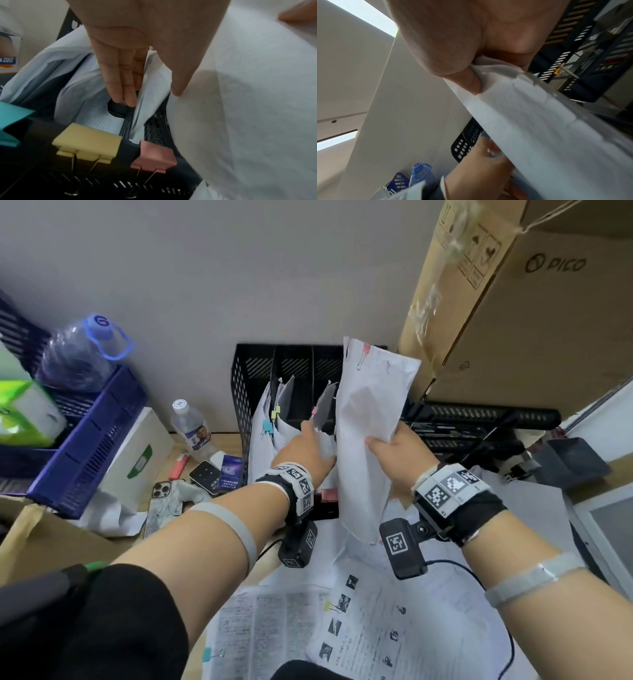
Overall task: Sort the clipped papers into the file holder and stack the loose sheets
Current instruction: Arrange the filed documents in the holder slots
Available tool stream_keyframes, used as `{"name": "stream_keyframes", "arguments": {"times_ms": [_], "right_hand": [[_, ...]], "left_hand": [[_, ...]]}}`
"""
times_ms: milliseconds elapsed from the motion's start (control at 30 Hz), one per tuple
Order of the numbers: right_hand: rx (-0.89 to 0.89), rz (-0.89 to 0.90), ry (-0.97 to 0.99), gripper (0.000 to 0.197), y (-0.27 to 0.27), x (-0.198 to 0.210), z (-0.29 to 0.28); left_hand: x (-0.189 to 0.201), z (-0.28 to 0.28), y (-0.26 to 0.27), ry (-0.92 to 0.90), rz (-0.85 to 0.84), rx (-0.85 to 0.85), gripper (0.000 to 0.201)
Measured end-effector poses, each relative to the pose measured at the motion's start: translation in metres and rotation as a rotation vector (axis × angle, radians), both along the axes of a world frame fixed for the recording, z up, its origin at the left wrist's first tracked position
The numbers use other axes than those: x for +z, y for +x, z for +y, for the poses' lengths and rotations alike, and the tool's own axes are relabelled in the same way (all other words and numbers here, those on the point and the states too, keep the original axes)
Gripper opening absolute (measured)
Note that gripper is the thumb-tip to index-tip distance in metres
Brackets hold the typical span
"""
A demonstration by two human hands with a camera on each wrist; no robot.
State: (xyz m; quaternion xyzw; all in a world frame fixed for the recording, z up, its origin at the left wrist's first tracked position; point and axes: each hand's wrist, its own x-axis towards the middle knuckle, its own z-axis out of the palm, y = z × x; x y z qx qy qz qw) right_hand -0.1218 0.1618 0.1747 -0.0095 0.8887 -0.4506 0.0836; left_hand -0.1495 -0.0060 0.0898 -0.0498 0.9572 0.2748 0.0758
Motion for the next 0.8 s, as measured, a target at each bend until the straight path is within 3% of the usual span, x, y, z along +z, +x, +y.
{"name": "stream_keyframes", "arguments": {"times_ms": [100,300,400,500,667,800], "right_hand": [[-0.018,0.069,-0.018,0.037,-0.017,0.004,-0.009],[-0.146,0.115,-0.029,0.038,-0.039,-0.015,-0.031],[-0.161,0.035,0.090,0.034,-0.047,-0.039,-0.038],[-0.172,-0.113,0.118,0.039,-0.049,-0.055,-0.040],[-0.229,-0.071,-0.062,0.029,-0.048,-0.067,-0.041],[-0.134,-0.157,0.082,0.024,-0.040,-0.069,-0.040]], "left_hand": [[0.001,-0.006,0.000,-0.023,0.034,0.039,0.028],[-0.001,-0.011,0.002,-0.023,0.058,0.017,0.051],[0.003,-0.009,0.003,0.000,0.099,0.006,0.053],[0.007,-0.009,0.004,0.025,0.143,0.023,0.050],[0.009,-0.011,0.004,0.138,0.194,0.047,0.036],[0.010,-0.010,0.010,0.183,0.238,0.016,0.029]]}}
